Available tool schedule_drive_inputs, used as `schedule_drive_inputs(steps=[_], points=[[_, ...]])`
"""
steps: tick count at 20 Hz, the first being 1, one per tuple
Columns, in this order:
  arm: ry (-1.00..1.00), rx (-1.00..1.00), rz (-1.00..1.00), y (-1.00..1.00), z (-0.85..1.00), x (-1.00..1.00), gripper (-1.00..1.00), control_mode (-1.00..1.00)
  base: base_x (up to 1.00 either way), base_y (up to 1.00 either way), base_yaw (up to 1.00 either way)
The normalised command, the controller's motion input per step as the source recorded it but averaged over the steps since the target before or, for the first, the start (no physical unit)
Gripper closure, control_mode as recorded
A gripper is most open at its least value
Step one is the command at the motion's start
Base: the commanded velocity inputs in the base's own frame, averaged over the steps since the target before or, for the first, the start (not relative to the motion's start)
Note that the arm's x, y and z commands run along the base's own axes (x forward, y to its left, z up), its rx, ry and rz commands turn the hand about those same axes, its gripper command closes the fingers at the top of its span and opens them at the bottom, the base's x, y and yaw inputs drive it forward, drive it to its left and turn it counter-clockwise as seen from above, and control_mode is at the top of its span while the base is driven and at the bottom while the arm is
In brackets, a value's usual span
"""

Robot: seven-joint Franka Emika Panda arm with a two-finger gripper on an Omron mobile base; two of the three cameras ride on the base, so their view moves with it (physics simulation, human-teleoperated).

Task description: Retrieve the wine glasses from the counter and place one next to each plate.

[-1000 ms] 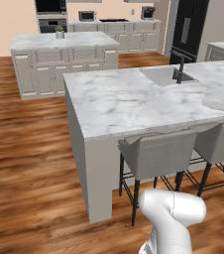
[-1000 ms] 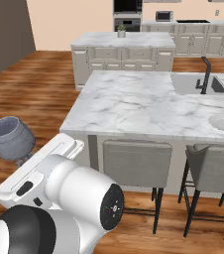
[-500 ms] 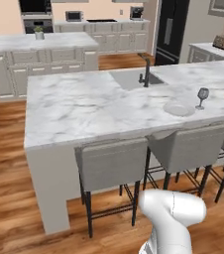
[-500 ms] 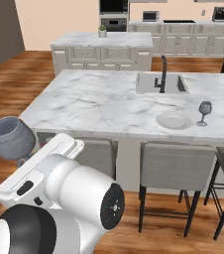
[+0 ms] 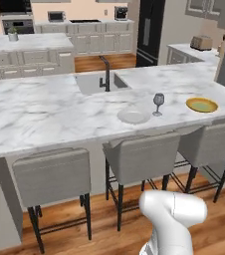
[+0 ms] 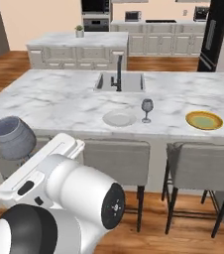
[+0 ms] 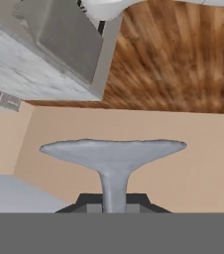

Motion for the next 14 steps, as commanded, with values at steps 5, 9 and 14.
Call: schedule_drive_inputs(steps=[5,9,14], points=[[0.00,0.00,0.00,0.00,0.00,0.00,1.00,1.00,0.53,-1.00,-0.02],[0.00,0.00,0.00,0.00,0.00,0.00,1.00,1.00,0.76,-1.00,0.01],[0.00,0.00,0.00,0.00,0.00,0.00,1.00,1.00,1.00,-1.00,0.09]])
